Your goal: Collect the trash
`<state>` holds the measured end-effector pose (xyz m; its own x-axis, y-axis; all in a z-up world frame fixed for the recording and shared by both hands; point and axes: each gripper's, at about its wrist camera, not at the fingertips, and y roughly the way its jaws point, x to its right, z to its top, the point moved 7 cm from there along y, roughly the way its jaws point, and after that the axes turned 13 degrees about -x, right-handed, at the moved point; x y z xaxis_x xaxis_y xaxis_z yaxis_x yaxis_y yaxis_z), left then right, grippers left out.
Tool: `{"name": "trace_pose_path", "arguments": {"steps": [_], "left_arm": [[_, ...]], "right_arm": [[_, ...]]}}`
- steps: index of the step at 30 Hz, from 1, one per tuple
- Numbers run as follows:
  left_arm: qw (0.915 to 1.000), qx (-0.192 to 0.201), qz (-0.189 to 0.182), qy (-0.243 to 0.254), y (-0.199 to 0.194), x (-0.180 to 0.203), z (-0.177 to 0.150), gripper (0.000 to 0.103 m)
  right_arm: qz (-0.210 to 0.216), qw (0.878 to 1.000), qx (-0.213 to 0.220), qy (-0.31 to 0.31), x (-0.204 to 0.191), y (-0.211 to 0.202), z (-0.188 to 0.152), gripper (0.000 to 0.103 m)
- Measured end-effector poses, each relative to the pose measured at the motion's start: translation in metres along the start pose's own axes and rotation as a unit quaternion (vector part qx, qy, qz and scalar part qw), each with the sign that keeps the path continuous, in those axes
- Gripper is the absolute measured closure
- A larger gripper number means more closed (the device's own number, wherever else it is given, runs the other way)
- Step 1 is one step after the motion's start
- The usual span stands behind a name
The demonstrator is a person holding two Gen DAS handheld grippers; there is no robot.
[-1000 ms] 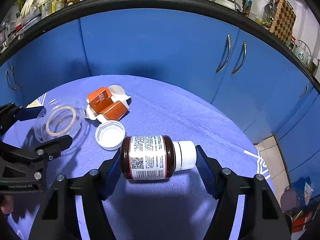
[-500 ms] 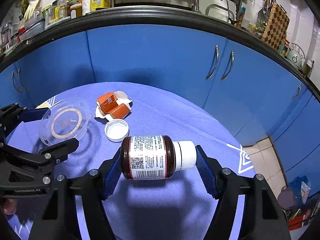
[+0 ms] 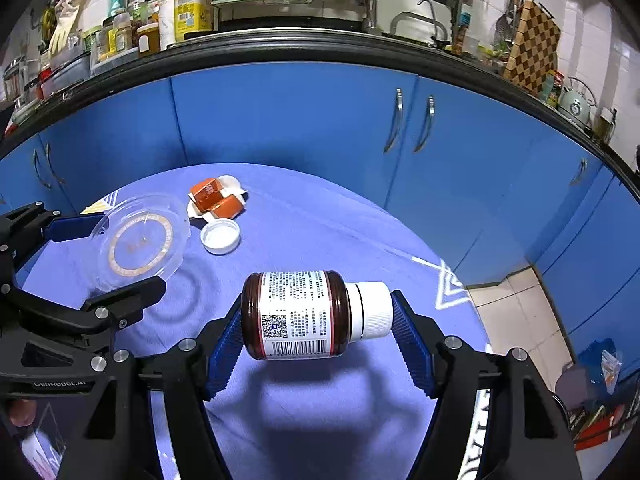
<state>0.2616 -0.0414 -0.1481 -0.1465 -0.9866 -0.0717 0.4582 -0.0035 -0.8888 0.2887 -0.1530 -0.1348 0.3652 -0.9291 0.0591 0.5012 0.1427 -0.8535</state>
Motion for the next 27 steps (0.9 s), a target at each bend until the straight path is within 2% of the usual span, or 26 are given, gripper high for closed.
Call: {"name": "trace_pose_path", "arguments": {"steps": [13,27], "left_arm": [[0.9996,0.006,0.007,0.026,-0.014,0.057,0.009,0.016],[0.9961,0.022,-0.002,0.085,-0.034,0.155,0.018,0.016]], "right_arm": [[-0.012,0.999,0.013,0.044,0.063,-0.029,-0.036,0.036],[-0.043,0.992,0.026,0.115,0.156,-0.075,-0.096,0.036]]}}
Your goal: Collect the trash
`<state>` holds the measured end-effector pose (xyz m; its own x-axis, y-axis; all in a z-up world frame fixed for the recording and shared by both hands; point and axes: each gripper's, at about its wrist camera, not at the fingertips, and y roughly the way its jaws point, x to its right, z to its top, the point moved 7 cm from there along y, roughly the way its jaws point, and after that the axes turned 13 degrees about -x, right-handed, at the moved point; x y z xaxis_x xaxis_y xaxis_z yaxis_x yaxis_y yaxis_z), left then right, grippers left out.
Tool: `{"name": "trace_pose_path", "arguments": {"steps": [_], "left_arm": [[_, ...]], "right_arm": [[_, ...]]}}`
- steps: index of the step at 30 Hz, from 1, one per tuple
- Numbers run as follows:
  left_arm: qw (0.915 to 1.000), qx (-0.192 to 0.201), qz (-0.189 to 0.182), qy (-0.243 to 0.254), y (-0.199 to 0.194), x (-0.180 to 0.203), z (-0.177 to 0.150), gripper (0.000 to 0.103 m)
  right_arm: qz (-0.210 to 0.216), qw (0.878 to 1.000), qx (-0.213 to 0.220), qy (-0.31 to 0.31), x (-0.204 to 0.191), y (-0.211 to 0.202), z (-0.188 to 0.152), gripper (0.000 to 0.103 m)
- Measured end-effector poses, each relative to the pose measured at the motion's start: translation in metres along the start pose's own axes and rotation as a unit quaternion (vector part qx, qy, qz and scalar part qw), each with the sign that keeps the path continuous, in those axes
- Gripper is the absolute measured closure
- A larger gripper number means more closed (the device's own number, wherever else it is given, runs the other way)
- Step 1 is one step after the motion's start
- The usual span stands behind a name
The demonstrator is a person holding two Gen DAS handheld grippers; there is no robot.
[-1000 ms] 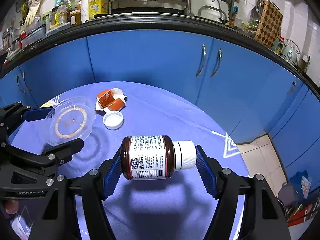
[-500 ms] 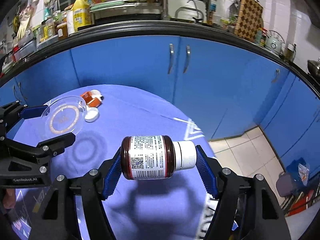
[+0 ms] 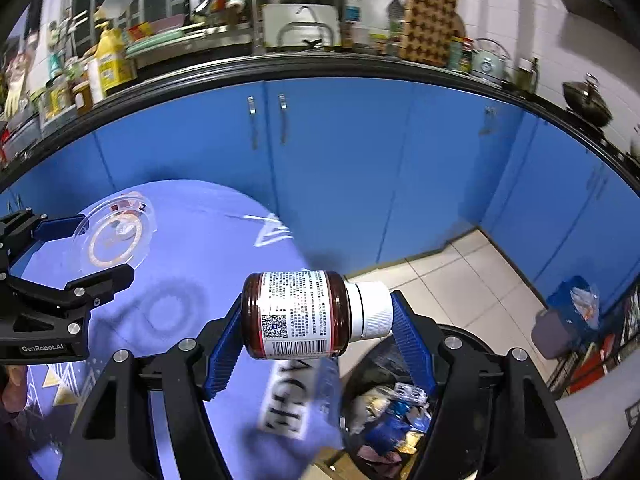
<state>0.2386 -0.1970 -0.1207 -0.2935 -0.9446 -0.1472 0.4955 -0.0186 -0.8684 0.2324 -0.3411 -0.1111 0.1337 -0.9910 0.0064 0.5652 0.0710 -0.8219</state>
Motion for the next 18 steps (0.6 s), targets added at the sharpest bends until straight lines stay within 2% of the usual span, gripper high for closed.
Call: {"name": "trace_pose_path", "arguments": {"steps": [18], "left_arm": [[0.9984,0.01,-0.009,0.056,-0.01,0.084,0.018,0.016]], "right_arm": [[-0.024,0.998,0.013,0.059,0.086,-0.023,-0.039,0.036]]}}
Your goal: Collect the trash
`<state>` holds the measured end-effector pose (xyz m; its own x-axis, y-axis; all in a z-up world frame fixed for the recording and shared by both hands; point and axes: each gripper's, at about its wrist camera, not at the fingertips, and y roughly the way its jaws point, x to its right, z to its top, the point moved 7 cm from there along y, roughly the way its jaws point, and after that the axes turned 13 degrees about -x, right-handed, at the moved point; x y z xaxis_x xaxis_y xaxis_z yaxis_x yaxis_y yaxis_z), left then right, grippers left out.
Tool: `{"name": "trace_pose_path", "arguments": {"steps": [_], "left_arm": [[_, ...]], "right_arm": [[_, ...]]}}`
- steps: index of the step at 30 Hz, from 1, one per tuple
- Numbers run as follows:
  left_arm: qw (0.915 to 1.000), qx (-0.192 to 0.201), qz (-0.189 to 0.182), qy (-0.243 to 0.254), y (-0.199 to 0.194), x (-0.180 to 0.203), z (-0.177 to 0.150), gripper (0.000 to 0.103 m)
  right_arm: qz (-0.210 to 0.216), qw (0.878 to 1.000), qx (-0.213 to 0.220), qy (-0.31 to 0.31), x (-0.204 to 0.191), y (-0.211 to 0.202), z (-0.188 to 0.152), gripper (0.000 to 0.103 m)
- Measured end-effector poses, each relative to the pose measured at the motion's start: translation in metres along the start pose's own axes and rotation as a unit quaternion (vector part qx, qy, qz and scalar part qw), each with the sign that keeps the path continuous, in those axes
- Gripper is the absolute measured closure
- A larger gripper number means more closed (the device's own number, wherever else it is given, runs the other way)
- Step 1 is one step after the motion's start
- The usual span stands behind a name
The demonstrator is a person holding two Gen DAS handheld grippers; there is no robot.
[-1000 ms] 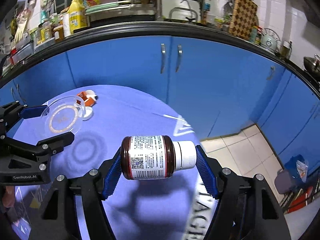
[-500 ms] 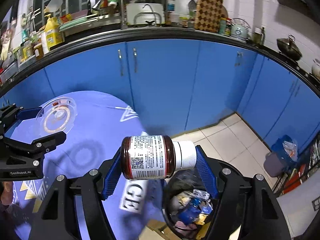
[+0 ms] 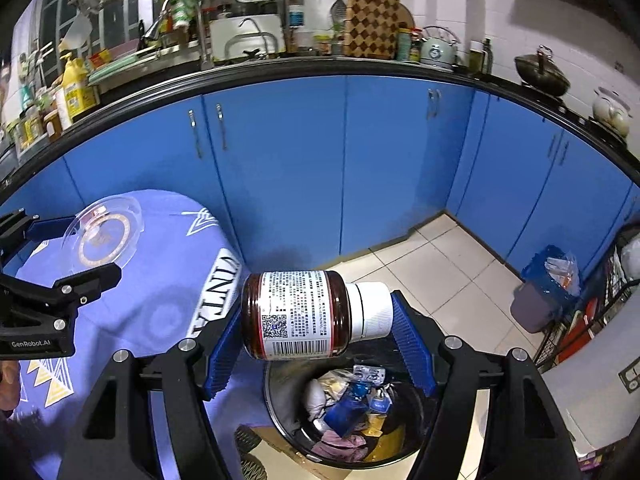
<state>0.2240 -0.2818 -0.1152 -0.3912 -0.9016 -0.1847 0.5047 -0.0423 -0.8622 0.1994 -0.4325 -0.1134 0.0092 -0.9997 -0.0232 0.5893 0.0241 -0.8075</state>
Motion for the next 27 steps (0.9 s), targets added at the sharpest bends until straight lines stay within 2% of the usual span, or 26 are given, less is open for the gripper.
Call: {"name": "trace_pose_path", "arguments": {"steps": [9,11,13,20,27], "left_arm": [[0.9999,0.004,0.001,0.01,0.0,0.019,0.01,0.016],[0.9999,0.002,0.003,0.012,0.002,0.022,0.01,0.016],[0.9999,0.002,0.005,0.013,0.003,0.024,0.011,0.016],[0.9999,-0.004,0.004,0.014,0.009,0.032,0.015,0.016],[0.9995,-0.002,0.0,0.03,0.009,0.057,0.021,0.016]], "right_arm": [[0.009,1.0,0.006,0.015,0.017,0.003,0.0,0.035],[-0.001,1.0,0.006,0.013,0.018,0.006,0.0,0.024],[-0.007,1.0,0.009,0.012,0.02,0.007,0.001,0.021],[-0.005,1.0,0.007,0.021,0.032,0.01,-0.006,0.021],[-0.012,0.999,0.012,0.028,0.048,0.004,-0.013,0.021]]}}
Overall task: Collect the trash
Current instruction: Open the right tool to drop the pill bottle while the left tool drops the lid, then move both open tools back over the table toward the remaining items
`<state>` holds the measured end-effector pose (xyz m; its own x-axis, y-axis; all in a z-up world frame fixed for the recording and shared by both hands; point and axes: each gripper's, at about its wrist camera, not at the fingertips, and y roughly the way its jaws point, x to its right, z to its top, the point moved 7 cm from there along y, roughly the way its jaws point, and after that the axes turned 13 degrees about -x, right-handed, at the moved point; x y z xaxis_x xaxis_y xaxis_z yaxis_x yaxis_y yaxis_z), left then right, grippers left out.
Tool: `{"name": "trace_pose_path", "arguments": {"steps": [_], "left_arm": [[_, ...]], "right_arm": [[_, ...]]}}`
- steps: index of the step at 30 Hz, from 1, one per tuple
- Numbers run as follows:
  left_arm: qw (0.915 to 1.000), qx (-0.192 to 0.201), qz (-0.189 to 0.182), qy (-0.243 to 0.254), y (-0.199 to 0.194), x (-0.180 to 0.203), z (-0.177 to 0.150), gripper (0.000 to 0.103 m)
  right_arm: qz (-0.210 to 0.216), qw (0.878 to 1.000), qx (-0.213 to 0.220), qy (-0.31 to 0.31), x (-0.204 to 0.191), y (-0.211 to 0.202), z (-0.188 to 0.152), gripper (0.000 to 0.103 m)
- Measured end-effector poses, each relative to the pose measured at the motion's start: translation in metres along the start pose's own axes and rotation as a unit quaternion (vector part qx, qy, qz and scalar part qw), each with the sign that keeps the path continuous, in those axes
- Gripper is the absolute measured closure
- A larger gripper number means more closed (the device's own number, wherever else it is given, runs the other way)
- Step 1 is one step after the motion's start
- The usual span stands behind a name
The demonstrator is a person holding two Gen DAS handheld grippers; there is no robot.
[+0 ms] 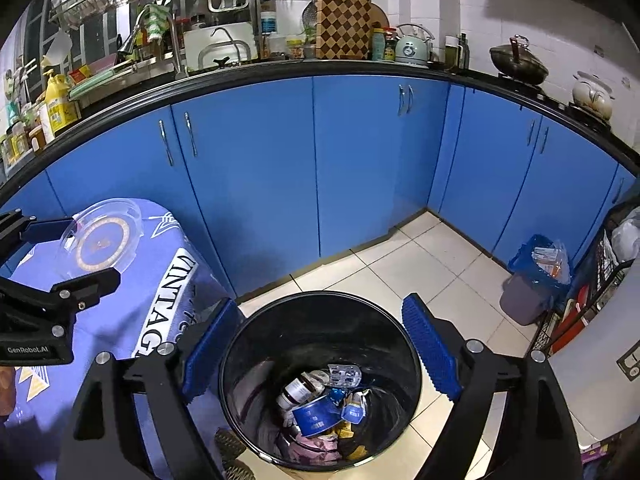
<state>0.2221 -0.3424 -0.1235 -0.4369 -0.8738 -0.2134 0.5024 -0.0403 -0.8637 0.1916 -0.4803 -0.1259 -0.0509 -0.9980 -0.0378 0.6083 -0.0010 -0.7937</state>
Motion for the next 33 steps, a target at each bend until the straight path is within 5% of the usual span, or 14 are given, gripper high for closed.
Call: {"name": "trace_pose_path", "arguments": {"steps": [16,19,33], "left_arm": [[0.9995,0.015,-0.007,0.028,-0.006,0.06,0.042,0.015],[0.9994,0.017,-0.003,0.029,-0.007,0.063,0.047,0.006],[0.9998,0.006,0.011,-0.018,-0.007,0.014,0.035,0.003]], "right_arm": [[-0.024,0.999,0.007,0.036,0.052,-0.007,-0.011,0.021],[-0.026,0.999,0.006,0.039,0.058,-0.008,-0.014,0.021],[-0.023,0.999,0.008,0.03,0.035,-0.013,-0.008,0.021]]}}
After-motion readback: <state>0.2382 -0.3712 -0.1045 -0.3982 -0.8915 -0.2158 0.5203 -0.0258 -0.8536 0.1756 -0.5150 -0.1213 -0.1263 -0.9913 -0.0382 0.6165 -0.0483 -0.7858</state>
